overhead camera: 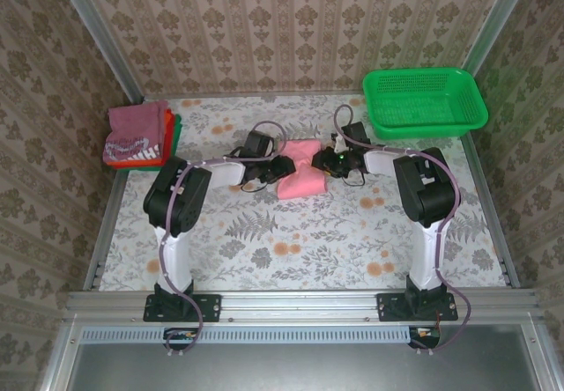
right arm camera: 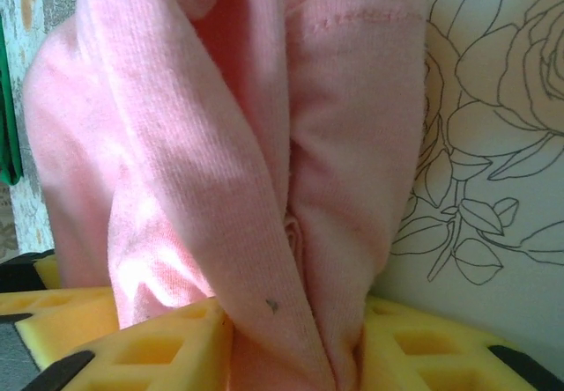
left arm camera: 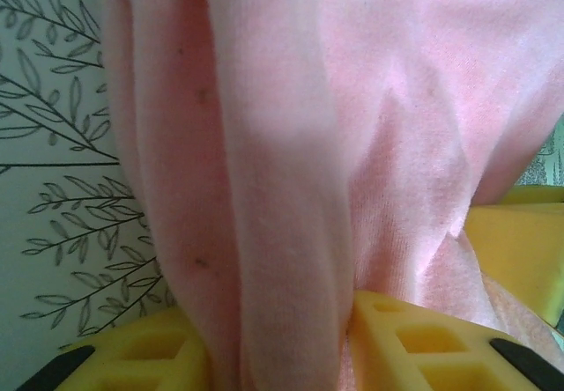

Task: Fold and stack the t-shirts

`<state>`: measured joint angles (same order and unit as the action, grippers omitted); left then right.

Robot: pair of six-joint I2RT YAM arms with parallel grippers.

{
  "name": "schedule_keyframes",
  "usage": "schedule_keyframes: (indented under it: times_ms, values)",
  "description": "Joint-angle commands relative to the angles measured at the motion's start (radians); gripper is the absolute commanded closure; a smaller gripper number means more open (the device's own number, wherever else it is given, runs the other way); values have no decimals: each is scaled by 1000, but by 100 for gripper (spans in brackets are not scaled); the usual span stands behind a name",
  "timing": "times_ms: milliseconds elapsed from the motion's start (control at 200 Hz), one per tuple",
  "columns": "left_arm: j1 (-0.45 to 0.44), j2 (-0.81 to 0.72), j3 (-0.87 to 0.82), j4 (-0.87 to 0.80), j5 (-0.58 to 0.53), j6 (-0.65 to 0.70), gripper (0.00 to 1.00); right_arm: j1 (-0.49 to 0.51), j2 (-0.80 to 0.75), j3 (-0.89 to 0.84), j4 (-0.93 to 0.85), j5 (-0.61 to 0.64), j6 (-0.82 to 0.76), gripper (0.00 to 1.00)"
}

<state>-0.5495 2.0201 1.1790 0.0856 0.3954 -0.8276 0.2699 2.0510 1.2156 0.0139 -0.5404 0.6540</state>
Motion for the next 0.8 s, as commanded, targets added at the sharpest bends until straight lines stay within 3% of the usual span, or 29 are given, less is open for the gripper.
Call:
schedule_keyframes:
  times_ms: [0,300,410,650,720,795]
  values:
    - [-21,47,33,29,35,-16,65,12,36,-25,49,-73,37,62]
    - [-49,76,92,37,45,1,81,27,53,-34,124,-123,74,63]
    - [-48,89,93,37,49,-4,100,27,58,-34,126,-122,76,64]
    - [-31,54,62,22,25,74,100,18,2,-49,93,-85,18,61]
    - [-20,9,42,6,15,180,100,14,-44,-68,85,-41,-24,55]
    - [-3,-36,37,-58,-8,284,100,12,-93,-94,83,6,-72,35]
